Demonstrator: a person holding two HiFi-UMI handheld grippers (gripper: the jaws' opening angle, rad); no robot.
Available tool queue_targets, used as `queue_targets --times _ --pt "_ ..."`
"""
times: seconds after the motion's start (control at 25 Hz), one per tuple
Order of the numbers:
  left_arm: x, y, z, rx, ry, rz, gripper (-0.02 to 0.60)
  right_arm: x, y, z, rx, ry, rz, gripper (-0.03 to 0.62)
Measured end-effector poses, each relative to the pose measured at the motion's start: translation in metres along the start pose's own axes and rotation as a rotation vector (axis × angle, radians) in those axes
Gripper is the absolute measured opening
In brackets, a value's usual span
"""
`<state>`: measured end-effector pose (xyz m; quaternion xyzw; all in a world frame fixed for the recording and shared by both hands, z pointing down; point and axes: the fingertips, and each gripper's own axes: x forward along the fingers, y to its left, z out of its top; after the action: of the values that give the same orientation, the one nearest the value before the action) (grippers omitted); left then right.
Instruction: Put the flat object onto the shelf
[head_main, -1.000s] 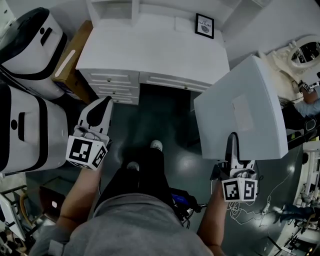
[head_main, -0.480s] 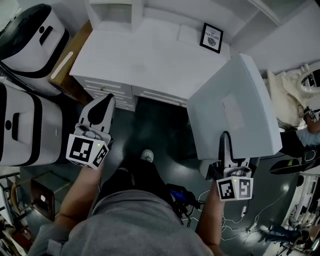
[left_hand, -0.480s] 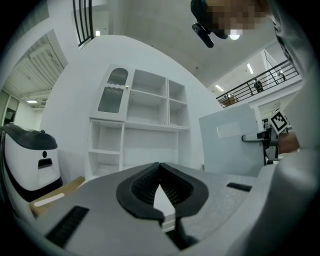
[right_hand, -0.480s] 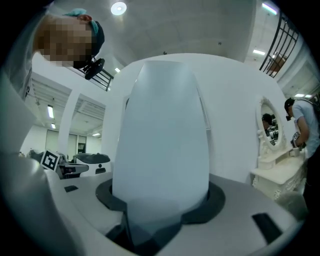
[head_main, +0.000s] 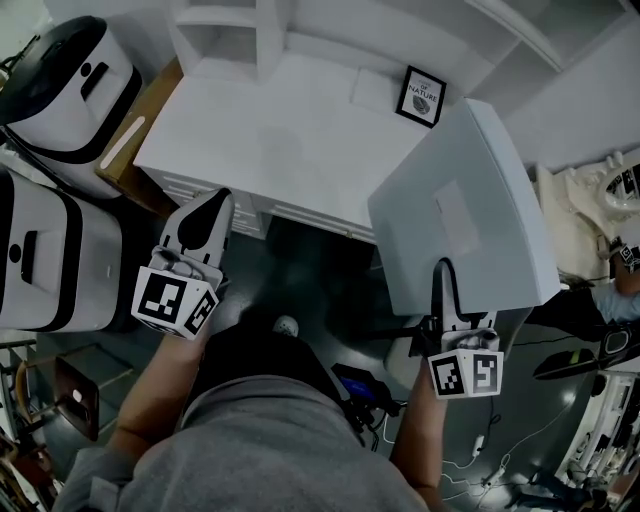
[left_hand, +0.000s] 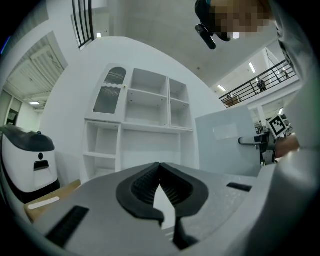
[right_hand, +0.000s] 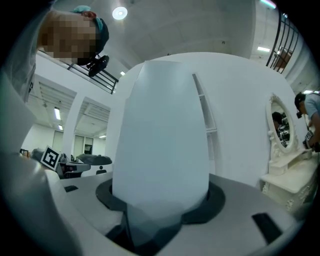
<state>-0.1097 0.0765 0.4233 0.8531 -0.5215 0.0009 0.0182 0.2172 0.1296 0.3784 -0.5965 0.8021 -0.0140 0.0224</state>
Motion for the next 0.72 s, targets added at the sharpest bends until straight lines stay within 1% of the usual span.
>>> queue_targets --times 0.2,0.4,0.56,0.72 --pt "0.018 -0.007 -0.008 -0.021 0.031 -0.009 0.008 0.008 -0.015 0.003 0.017 -0.008 -0.001 0.277" --pt "0.032 -0.011 -0.012 -0.016 0.050 -0.016 0.008 0.019 -0.024 0.001 0.028 -0.008 -0.001 0.276" --pt "0.041 -0.003 -0.015 -0.005 0.058 -0.015 0.008 0.029 -0.025 -0.001 0.035 -0.006 -0.006 0.276" --pt "0.057 0.008 -0.015 -0.013 0.053 -0.028 0.008 0.038 -0.026 0.000 0.026 -0.003 -0.027 0.277"
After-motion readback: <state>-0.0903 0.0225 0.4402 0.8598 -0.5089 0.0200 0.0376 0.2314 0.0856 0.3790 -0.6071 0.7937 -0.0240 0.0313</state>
